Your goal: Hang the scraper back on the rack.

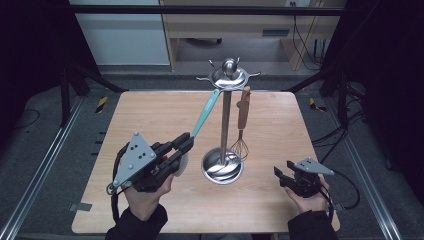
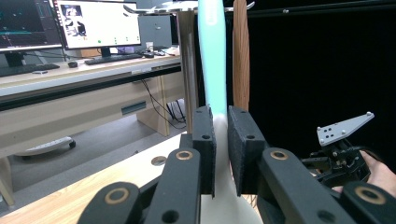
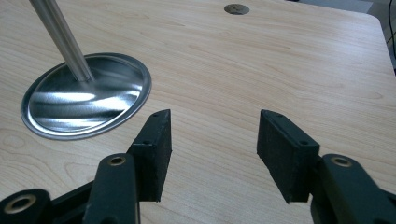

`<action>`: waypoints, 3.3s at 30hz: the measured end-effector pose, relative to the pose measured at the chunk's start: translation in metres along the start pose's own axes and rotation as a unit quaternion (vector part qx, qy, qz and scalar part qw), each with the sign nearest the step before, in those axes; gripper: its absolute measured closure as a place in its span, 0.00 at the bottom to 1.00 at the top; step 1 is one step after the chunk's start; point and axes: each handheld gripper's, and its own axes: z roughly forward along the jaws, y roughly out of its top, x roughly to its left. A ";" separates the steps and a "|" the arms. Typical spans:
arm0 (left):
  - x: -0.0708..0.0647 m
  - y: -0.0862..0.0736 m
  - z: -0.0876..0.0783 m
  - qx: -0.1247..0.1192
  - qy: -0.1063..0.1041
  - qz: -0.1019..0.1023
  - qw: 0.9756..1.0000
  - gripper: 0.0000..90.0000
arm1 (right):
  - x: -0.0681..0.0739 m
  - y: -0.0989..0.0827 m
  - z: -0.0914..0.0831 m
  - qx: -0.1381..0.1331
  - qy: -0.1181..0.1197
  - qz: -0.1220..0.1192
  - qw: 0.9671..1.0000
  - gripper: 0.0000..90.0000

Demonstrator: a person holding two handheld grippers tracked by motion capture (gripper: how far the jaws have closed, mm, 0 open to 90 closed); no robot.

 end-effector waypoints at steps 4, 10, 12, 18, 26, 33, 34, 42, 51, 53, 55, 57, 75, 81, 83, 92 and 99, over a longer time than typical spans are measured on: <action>-0.002 -0.001 0.002 0.005 0.002 0.003 1.000 0.90 | 0.000 0.000 0.000 -0.001 -0.001 0.000 1.000 0.51; -0.003 -0.002 0.002 0.009 0.003 0.006 1.000 0.90 | 0.000 0.000 0.000 -0.001 0.000 0.001 1.000 0.51; -0.004 -0.003 0.002 0.014 0.002 0.002 1.000 0.90 | 0.000 0.000 0.000 -0.001 0.000 0.000 1.000 0.51; -0.003 -0.005 0.003 0.019 0.006 0.001 1.000 0.90 | 0.000 0.000 0.000 -0.001 0.000 0.001 1.000 0.51; -0.004 -0.007 0.010 0.024 0.010 0.005 1.000 0.90 | 0.000 0.000 0.000 -0.001 0.000 0.000 1.000 0.51; -0.005 -0.010 0.022 0.037 0.017 0.000 0.999 0.90 | 0.000 0.000 0.000 -0.001 0.001 0.000 1.000 0.51; -0.006 -0.011 0.025 0.040 0.019 0.000 0.999 0.90 | 0.000 0.000 0.000 -0.001 0.001 0.000 1.000 0.51; -0.006 -0.016 0.041 0.047 0.025 -0.004 0.999 0.90 | 0.000 0.000 0.000 -0.001 0.001 0.000 1.000 0.50; -0.006 -0.020 0.050 0.040 0.031 -0.001 0.999 0.90 | 0.000 0.000 0.000 -0.002 0.000 -0.001 1.000 0.50; -0.006 -0.020 0.050 0.040 0.031 -0.001 0.999 0.90 | 0.000 0.000 0.000 -0.002 0.000 -0.001 1.000 0.50; -0.005 -0.020 0.052 0.040 0.028 -0.004 0.999 0.89 | 0.000 0.000 0.000 -0.002 0.000 -0.001 1.000 0.50; -0.005 -0.021 0.053 0.039 0.028 -0.005 0.999 0.89 | 0.000 0.000 0.000 -0.002 -0.001 -0.001 1.000 0.50; 0.020 -0.047 0.045 0.091 0.024 -0.033 0.995 0.71 | -0.001 0.000 -0.001 -0.003 0.000 0.002 1.000 0.50; 0.042 -0.067 0.029 0.115 0.037 -0.049 0.991 0.65 | -0.001 0.000 -0.001 -0.005 -0.001 0.004 1.000 0.50; 0.045 -0.071 0.027 0.121 0.040 -0.050 0.991 0.64 | -0.001 0.000 -0.001 -0.006 0.000 0.004 1.000 0.49; 0.073 -0.108 0.003 0.169 0.067 -0.070 0.981 0.57 | -0.001 0.001 -0.003 -0.017 -0.003 0.011 1.000 0.48; 0.089 -0.128 -0.010 0.202 0.089 -0.072 0.973 0.53 | -0.001 0.001 -0.003 -0.018 -0.001 0.007 1.000 0.49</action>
